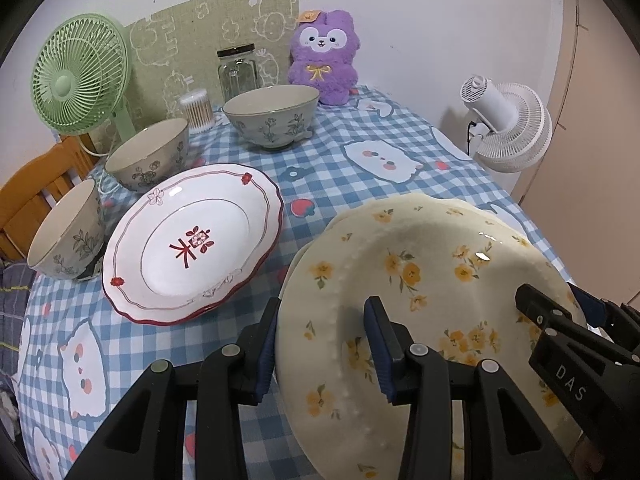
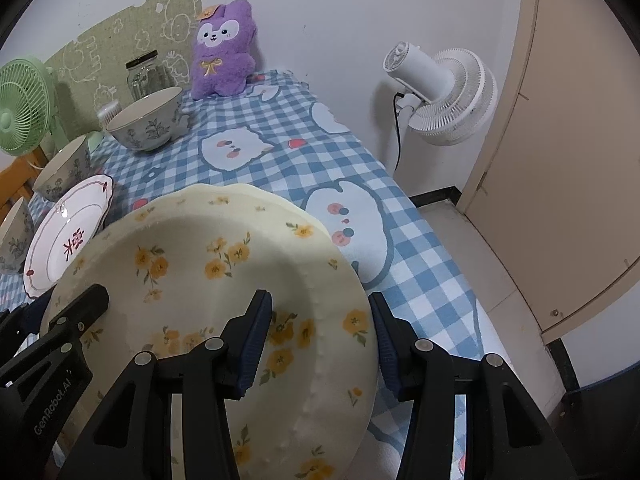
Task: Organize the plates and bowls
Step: 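Lower the dotted-rim plate onto the bouquet plate with both grippers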
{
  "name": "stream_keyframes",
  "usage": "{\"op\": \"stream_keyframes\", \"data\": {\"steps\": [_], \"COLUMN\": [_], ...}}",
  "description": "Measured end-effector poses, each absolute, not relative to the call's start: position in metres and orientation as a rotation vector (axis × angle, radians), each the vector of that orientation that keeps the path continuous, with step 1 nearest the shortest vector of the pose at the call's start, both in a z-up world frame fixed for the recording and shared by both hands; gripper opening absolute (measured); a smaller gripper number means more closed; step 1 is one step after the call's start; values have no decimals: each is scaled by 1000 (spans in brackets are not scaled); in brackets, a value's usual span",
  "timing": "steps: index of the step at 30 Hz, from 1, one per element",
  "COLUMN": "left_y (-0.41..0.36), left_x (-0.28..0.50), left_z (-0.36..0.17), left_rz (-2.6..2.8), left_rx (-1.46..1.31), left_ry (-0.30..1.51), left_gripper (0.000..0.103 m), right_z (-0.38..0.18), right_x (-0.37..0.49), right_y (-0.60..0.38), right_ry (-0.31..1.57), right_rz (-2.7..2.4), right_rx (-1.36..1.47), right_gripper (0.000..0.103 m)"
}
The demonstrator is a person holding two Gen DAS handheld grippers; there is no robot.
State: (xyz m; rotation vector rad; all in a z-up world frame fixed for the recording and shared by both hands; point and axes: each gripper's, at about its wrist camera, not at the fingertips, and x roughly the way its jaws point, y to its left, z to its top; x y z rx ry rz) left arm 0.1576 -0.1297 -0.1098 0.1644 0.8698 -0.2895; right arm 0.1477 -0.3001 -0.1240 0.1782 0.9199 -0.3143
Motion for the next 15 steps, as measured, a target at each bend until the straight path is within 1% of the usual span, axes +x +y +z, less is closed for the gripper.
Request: {"op": "stream_keyframes", "data": {"steps": [7,11,15], "left_y": [-130,-135,-136], "left_x": [157,154,155], "left_z": [-111,-112,-113], "left_rz": [-278,-264,-258], "left_rx": [182,215,220], "left_ry": [858,837,831], "left_gripper": [44,49,49], "right_z": [-129,-129,-129], "right_x": [149,150,153], "right_y": [-302,-302,-303], "right_ry": [931,930,928], "right_rz": [-300,-299,-298], "right_rx": [200,210,218], "right_gripper": [52,52,54]}}
